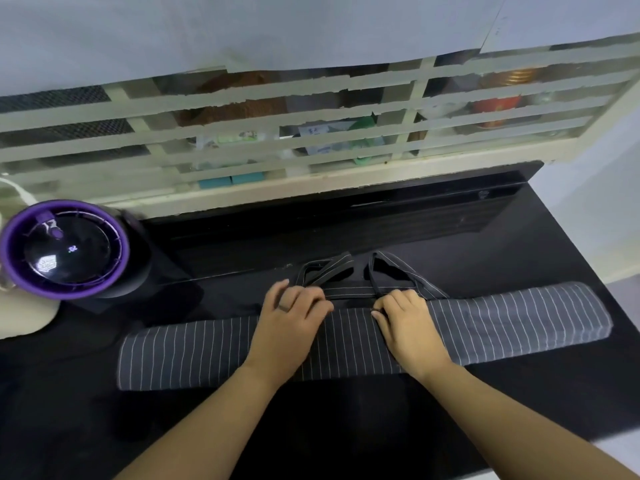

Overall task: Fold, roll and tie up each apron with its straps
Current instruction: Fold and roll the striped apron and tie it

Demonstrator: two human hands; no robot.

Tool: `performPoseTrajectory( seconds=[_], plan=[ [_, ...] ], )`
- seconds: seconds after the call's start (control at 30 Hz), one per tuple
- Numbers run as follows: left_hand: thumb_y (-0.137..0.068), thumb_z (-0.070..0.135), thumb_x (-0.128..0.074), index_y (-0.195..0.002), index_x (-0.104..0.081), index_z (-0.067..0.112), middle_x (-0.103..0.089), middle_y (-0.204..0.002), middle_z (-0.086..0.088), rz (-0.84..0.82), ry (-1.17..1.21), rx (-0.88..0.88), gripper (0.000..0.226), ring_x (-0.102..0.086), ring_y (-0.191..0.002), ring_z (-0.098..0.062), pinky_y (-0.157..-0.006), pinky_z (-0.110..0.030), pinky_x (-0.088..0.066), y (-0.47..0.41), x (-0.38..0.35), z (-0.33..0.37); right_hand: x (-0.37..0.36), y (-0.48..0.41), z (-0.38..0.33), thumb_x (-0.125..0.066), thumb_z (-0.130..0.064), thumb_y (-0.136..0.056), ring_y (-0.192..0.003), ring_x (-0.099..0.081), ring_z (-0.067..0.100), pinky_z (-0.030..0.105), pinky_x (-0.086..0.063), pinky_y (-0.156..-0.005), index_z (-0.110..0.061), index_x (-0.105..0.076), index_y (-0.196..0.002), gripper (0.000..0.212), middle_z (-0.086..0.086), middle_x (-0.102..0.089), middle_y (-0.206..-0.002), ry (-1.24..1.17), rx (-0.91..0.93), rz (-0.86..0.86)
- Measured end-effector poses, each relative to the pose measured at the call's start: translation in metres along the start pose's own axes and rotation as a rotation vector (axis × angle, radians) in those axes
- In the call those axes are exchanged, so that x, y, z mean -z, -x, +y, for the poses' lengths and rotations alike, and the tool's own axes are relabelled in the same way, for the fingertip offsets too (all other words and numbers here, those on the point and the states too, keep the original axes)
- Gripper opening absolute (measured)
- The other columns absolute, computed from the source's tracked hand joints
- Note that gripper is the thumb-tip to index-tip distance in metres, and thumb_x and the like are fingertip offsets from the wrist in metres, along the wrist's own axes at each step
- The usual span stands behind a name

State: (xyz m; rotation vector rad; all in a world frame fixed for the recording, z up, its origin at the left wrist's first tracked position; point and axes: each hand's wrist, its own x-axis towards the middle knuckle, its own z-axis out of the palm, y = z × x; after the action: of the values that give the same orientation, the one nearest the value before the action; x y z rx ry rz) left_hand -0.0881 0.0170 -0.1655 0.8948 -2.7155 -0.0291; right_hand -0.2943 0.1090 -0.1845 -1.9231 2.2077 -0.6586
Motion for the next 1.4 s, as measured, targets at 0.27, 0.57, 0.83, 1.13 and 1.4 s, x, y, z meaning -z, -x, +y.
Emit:
performPoseTrajectory(
  seconds=[0.27, 0.57, 0.83, 1.13, 1.4],
  plan=[
    [-0.100, 0.055, -0.017, -0.146, -0.030, 0.028, -0.029, -0.154, 0.005, -0.344, 0.005, -0.134, 0.055, -0.026, -0.142, -0.015, -0.112, -0.040, -0.017, 0.034, -0.011, 0.003, 0.026, 0.021, 0.030, -0.036, -0.035, -0.096, -0.134, -0.039, 0.021, 0.042, -0.027, -0.115, -0.011, -0.055, -0.131, 0.046, 0.005, -0.048, -0.141, 0.091, -0.016, -0.041],
    [-0.099, 0.055, -0.012, -0.148, -0.024, 0.027, -0.028, -0.154, 0.004, -0.412, -0.031, -0.109, 0.057, -0.026, -0.142, -0.016, -0.112, -0.041, -0.017, 0.033, -0.007, 0.006, 0.077, 0.045, 0.112, 0.001, -0.063, -0.088, -0.148, 0.010, 0.016, 0.055, 0.006, -0.114, -0.032, -0.004, -0.151, 0.071, -0.009, 0.005, -0.160, 0.325, -0.459, -0.355],
    [-0.092, 0.069, -0.026, -0.147, -0.030, 0.020, -0.025, -0.155, -0.003, -0.395, -0.066, -0.186, 0.073, -0.021, -0.143, -0.023, -0.112, -0.045, -0.014, 0.035, 0.001, 0.008, 0.092, 0.028, 0.066, -0.043, -0.038, -0.091, -0.138, -0.033, 0.033, 0.056, -0.015, -0.110, -0.010, -0.048, -0.137, 0.054, 0.011, -0.041, -0.147, 0.251, -0.187, 0.039],
    [-0.050, 0.014, -0.088, -0.122, -0.065, 0.016, -0.063, -0.120, 0.000, -0.247, -0.019, -0.109, 0.076, -0.063, -0.107, -0.016, -0.097, -0.037, -0.047, 0.058, 0.013, 0.010, 0.047, 0.038, 0.004, -0.081, -0.008, -0.051, -0.095, -0.064, 0.021, 0.031, -0.056, -0.081, -0.012, -0.068, -0.115, 0.066, 0.002, -0.063, -0.105, 0.247, 0.373, -0.293],
    [-0.097, 0.034, -0.050, -0.118, -0.060, 0.028, -0.056, -0.110, 0.012, -0.377, 0.123, 0.361, 0.024, -0.056, -0.100, -0.008, -0.078, -0.027, -0.052, 0.046, 0.045, -0.020, 0.075, 0.002, 0.023, -0.061, -0.024, -0.091, -0.083, -0.060, 0.020, 0.035, -0.050, -0.076, -0.010, -0.068, -0.088, 0.016, 0.002, -0.066, -0.085, -0.028, -0.088, -0.509]
  ],
)
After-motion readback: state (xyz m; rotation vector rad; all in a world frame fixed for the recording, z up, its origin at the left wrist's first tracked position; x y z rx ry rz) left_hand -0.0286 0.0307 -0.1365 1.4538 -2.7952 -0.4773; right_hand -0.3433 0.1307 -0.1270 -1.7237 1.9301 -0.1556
